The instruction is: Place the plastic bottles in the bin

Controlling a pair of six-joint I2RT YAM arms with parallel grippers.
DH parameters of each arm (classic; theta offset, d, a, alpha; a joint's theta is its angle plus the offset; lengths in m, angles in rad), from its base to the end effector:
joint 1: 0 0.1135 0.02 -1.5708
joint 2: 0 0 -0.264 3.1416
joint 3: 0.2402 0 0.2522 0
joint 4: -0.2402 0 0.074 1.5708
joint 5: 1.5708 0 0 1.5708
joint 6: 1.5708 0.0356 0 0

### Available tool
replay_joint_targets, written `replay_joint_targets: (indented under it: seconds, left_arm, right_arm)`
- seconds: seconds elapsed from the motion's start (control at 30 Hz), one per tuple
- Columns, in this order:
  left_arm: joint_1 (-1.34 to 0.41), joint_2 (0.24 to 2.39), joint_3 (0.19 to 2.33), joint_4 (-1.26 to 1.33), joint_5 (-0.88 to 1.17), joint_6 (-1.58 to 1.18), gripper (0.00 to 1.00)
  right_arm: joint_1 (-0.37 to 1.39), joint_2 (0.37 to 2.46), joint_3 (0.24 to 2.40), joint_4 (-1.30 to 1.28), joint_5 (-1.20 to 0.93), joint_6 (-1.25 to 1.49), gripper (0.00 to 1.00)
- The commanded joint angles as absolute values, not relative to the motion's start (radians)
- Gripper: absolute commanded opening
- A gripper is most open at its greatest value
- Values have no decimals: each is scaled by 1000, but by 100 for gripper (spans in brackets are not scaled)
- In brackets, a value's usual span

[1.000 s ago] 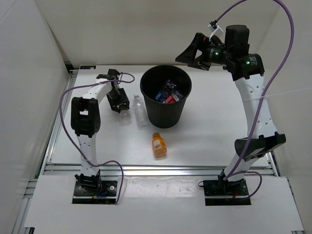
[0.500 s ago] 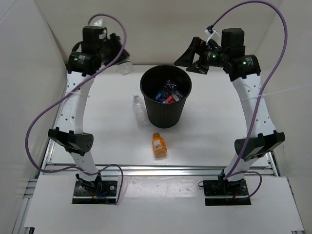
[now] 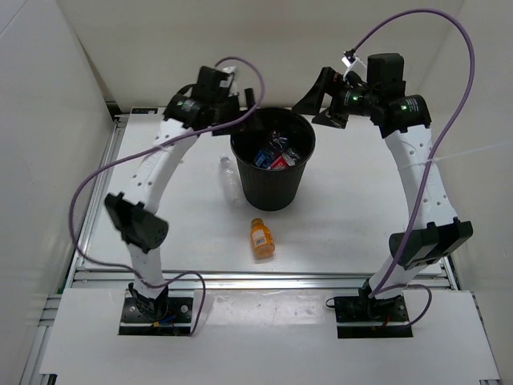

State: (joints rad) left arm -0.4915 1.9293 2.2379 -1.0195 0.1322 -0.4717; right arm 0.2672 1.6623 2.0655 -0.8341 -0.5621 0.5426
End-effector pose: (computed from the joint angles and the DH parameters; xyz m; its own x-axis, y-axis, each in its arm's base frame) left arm 0.3598 -0.1979 0.4210 -0.7651 -0.1014 -0.6359 0.2338 0.8764 -0.4210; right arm 0.3234 0.1082 0.4842 -0.7015 0.2610 -0.6631 -0.3833 0.6464 0.6598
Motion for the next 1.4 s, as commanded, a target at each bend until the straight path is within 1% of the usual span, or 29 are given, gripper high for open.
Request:
replay_joint_targets:
  seconds: [0.0, 0.07, 0.1, 0.17, 0.2, 0.27, 0.3, 0.37, 0.4, 0.47, 0.53, 0.67, 0.83, 1.0, 1.03, 1.17, 1.2, 1.27, 1.3, 1.37]
  left_arm:
    - [-428, 1610, 1947, -889, -6, -477, 100]
    - [-401, 1525, 1785, -818, -32, -512, 100]
    - [-382, 1525, 1738, -807, -6, -512, 100]
    - [-303, 1563, 1747, -843, 21, -581, 100]
    - [-270, 1583, 1747, -854, 94, -601, 100]
    - [-183, 1658, 1773, -882, 171, -659, 100]
    - [-166, 1676, 1773, -882, 234, -660, 100]
    - [-132, 1722, 1727, -807, 294, -660, 100]
    - [-120, 1742, 1685, -789, 357, -669, 100]
    - [-100, 1807, 1652, -779, 405, -669, 100]
    - [-109, 1836, 1619, -749, 445, -651, 100]
    - [-130, 1946, 1643, -749, 474, -604, 100]
    - [-179, 2055, 1698, -758, 474, -565, 100]
    - [-199, 2132, 1661, -758, 465, -542, 100]
    - [-199, 2160, 1661, -758, 474, -541, 97]
    - [-199, 2194, 1651, -758, 514, -532, 77]
    - [-199, 2194, 1641, -758, 503, -532, 74]
    - [-199, 2160, 1641, -793, 427, -532, 69]
    - [-199, 2139, 1641, -793, 395, -532, 65]
    - [-154, 2045, 1641, -837, 312, -558, 58]
  right_arm:
    - [258, 1586, 2025, -799, -555, 534, 100]
    - [249, 1572, 2013, -790, -555, 534, 100]
    - [249, 1563, 2000, -790, -555, 534, 100]
    - [239, 1563, 1991, -790, -555, 523, 100]
    - [239, 1554, 1991, -790, -555, 523, 100]
    - [239, 1554, 1991, -790, -555, 523, 100]
    - [239, 1554, 1991, -790, -555, 523, 100]
    - [239, 1554, 1982, -790, -564, 523, 100]
    - [239, 1563, 1982, -779, -565, 523, 100]
    - [239, 1572, 1982, -779, -574, 523, 100]
    - [230, 1572, 1993, -779, -574, 523, 100]
    - [230, 1582, 1993, -779, -574, 514, 100]
    - [221, 1601, 2011, -779, -574, 514, 100]
    - [221, 1612, 2023, -788, -583, 505, 100]
    - [221, 1621, 2023, -799, -583, 494, 100]
    - [221, 1621, 2014, -799, -583, 494, 100]
    - [221, 1621, 2014, -799, -583, 494, 100]
    - [221, 1621, 2014, -799, -583, 494, 100]
    - [221, 1631, 2014, -799, -583, 494, 100]
    - [221, 1631, 2014, -799, -583, 494, 100]
